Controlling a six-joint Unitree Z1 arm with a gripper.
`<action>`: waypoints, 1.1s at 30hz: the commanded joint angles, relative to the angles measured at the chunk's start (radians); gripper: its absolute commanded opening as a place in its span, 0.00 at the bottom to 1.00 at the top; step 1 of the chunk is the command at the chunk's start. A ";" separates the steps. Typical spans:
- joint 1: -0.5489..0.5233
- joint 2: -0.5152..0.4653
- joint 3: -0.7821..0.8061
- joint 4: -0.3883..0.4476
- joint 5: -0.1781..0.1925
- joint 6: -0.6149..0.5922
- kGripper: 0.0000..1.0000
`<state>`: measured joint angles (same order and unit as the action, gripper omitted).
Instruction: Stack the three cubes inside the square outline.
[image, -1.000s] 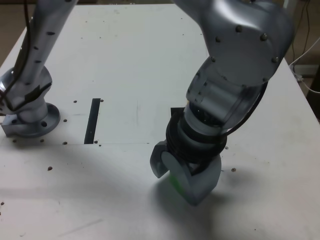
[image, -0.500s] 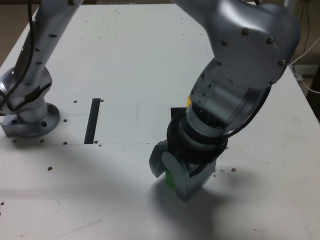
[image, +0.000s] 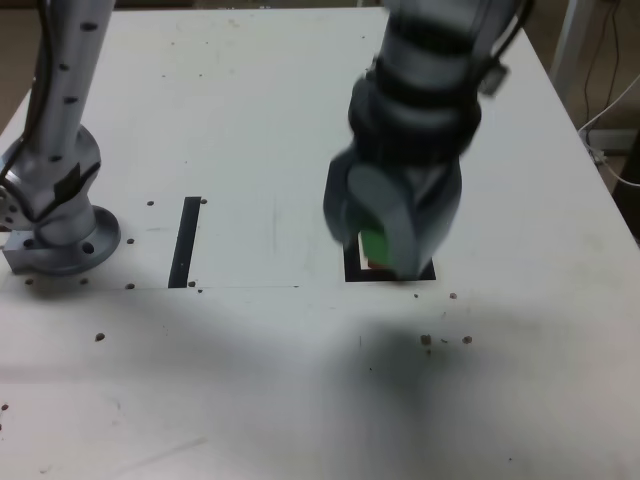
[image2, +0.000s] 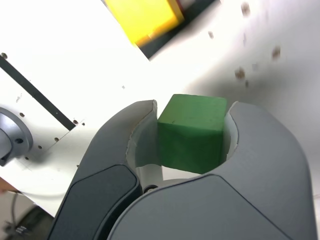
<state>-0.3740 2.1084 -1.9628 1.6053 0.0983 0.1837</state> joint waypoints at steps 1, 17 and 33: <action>0.050 -0.035 0.013 0.032 -0.013 -0.009 0.19; 0.298 -0.055 0.064 0.031 -0.110 -0.090 0.19; 0.297 -0.007 0.047 0.030 -0.138 -0.110 0.19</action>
<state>-0.0765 2.0907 -1.9087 1.6051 -0.0397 0.0711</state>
